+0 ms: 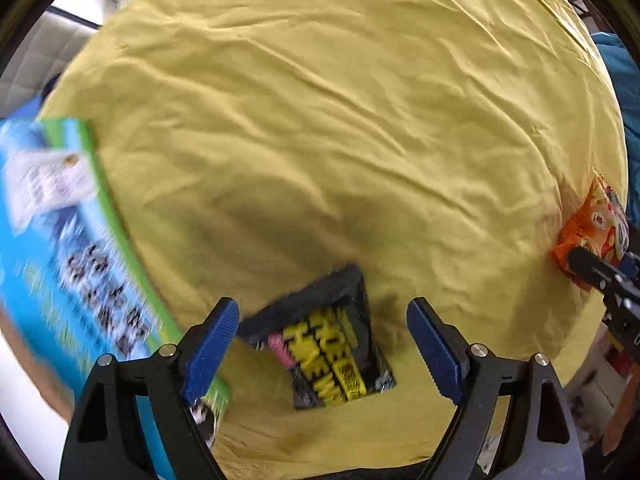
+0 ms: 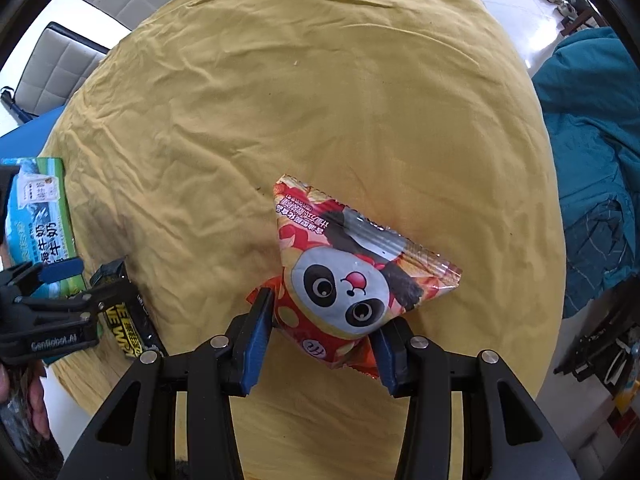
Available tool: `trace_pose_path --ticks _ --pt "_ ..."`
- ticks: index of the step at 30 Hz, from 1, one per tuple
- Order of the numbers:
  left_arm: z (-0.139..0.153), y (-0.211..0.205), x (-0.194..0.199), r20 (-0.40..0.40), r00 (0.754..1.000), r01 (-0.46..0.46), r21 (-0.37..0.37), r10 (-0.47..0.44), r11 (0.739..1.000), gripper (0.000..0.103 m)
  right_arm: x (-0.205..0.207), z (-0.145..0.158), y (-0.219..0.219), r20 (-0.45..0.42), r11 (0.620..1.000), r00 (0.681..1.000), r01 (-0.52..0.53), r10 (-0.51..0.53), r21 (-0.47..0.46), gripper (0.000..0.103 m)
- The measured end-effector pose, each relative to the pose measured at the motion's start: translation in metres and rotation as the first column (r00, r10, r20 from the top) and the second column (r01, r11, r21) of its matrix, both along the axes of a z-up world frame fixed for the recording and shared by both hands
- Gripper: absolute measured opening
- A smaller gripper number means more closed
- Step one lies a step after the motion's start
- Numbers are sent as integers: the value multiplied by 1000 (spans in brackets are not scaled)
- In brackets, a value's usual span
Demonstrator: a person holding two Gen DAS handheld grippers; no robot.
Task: Organize soft objects
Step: 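Lift the panda bag with the right gripper while the left lifts the black pack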
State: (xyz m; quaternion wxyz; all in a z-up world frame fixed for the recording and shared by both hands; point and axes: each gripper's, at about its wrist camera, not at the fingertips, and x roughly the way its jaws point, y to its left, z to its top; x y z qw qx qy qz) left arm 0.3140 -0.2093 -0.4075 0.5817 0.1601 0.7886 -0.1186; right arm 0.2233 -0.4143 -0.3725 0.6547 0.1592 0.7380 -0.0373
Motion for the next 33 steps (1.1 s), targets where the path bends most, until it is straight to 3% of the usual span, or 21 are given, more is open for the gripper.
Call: trace_pose_path --ticks 2,5,11,17,20,23,29,33 --pt "10 4 -10 21 1000 -5 13 5 1000 86 -7 1 4 -6 999 999 -32 32 -6 47" --pt "9 7 -31 -27 999 -19 -3 19 1000 86 -27 2 14 -21 996 996 -89 89 -12 47" --pt "-18 19 -70 -90 993 -77 19 79 997 86 -58 4 27 -39 990 989 -142 142 -16 47" --pt "-32 43 -78 -20 978 -207 -17 206 978 66 -77 -1 34 -41 983 982 -183 182 -14 47" --pt "-24 46 -94 25 977 -210 -43 211 977 62 -86 -3 38 -31 979 979 -204 203 -14 51" --pt "-16 45 -113 25 981 -191 -69 193 979 62 -100 -4 39 -34 988 988 -152 152 3 72" --pt "-11 35 -159 21 993 -115 -91 118 989 64 -120 4 13 -5 999 1000 31 -31 39 75" --pt "-29 40 -172 9 986 -168 -100 169 981 65 -120 1 1 2 985 989 146 -146 88 75"
